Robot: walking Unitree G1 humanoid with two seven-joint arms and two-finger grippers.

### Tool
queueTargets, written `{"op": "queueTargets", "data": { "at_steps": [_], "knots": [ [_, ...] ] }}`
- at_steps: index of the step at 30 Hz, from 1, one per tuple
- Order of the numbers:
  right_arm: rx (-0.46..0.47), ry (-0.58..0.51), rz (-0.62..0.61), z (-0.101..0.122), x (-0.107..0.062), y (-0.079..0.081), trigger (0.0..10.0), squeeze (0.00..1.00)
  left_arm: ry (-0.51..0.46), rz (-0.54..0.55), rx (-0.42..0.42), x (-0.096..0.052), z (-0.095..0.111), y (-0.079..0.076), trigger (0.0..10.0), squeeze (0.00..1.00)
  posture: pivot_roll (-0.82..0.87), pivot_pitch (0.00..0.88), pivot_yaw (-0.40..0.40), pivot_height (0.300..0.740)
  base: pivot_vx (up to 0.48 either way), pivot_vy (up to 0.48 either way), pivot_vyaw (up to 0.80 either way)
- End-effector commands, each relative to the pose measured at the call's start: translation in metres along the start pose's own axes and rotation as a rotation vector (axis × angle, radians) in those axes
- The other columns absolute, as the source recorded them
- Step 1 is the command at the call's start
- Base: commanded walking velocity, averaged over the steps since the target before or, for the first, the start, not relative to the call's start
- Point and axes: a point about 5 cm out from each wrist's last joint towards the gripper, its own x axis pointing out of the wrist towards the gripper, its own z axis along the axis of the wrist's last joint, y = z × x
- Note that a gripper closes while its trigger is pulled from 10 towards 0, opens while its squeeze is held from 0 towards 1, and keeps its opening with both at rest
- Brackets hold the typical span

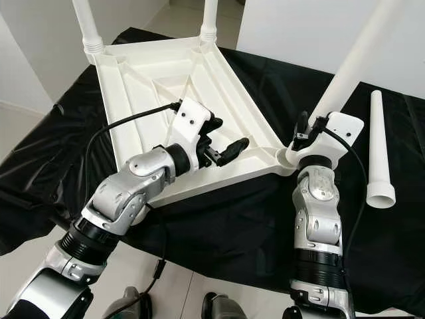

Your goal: Building children table

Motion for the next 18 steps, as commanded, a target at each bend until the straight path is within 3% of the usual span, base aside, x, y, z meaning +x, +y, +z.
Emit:
{"op": "queueTargets", "data": {
  "at_steps": [1, 6, 18],
  "knots": [
    [0.008, -0.006, -0.012, -0.002, -0.001, -0.006, 10.0, 0.00, 0.026, -0.055, 0.006, 0.001, -0.006, -0.008, 10.0, 0.00, 0.05, 0.152, -0.043, 0.740, 0.000, 0.000, 0.00],
    [0.011, -0.020, 0.002, -0.007, -0.004, -0.009, 10.0, 0.00, 0.061, -0.098, 0.013, 0.003, -0.015, -0.020, 10.0, 0.00, 0.04, 0.157, -0.039, 0.740, 0.000, 0.000, 0.00],
    [0.082, 0.003, 0.024, -0.023, -0.005, -0.010, 10.0, 0.00, 0.097, -0.151, 0.014, 0.001, -0.021, -0.031, 10.0, 0.00, 0.05, 0.153, -0.037, 0.740, 0.000, 0.000, 0.00]
  ]
}}
